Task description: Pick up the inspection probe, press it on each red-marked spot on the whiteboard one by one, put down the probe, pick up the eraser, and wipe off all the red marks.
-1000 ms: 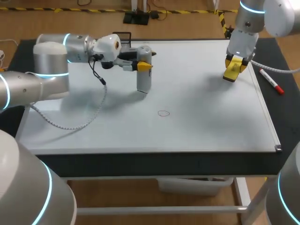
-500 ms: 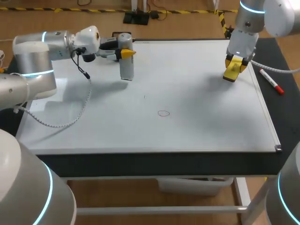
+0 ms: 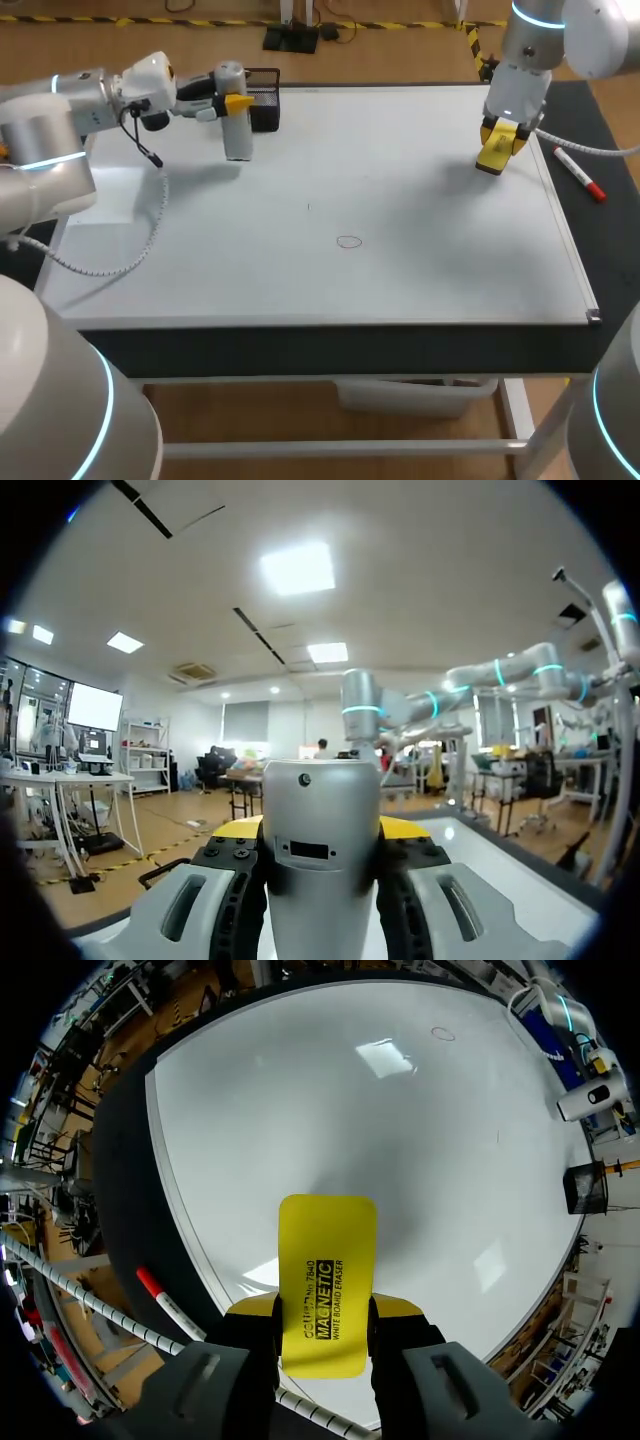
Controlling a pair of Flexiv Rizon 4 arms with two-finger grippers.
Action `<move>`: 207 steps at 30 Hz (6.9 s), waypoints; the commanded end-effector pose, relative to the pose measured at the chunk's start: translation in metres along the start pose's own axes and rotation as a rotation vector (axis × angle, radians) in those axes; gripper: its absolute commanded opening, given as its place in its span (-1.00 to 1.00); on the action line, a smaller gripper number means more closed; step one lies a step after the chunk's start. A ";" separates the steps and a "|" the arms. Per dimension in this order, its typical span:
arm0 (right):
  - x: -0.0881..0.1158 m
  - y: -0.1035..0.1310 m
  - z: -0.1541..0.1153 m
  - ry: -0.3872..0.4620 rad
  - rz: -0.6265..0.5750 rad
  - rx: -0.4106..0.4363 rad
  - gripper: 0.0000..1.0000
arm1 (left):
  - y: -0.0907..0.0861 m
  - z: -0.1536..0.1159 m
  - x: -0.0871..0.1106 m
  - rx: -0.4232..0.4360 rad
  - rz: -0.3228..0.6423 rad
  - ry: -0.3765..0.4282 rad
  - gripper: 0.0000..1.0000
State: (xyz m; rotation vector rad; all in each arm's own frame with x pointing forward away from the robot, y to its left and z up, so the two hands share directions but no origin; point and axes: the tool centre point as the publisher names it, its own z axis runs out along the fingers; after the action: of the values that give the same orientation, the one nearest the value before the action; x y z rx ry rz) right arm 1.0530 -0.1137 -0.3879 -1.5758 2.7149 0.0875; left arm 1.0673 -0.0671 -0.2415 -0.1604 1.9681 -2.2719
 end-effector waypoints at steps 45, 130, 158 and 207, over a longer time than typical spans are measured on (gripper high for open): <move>-0.121 0.203 0.003 0.049 -0.296 -0.036 -1.00 | -0.004 -0.016 -0.001 -0.021 0.005 -0.047 -1.00; -0.112 0.270 0.062 0.077 -0.346 -0.031 -1.00 | -0.004 -0.016 -0.001 -0.021 0.005 -0.047 -1.00; -0.109 0.232 0.014 0.064 -0.339 0.000 -1.00 | -0.004 -0.016 -0.001 -0.021 0.005 -0.047 -1.00; -0.164 0.009 0.001 0.108 -0.510 0.052 -1.00 | -0.004 -0.016 -0.001 -0.021 0.005 -0.047 -1.00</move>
State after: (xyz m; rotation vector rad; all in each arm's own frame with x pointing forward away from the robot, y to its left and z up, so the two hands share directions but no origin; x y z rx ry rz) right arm 1.1055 0.0320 -0.3791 -2.2157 2.2342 -0.1266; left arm 1.0657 -0.0502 -0.2402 -0.2083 1.9703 -2.2275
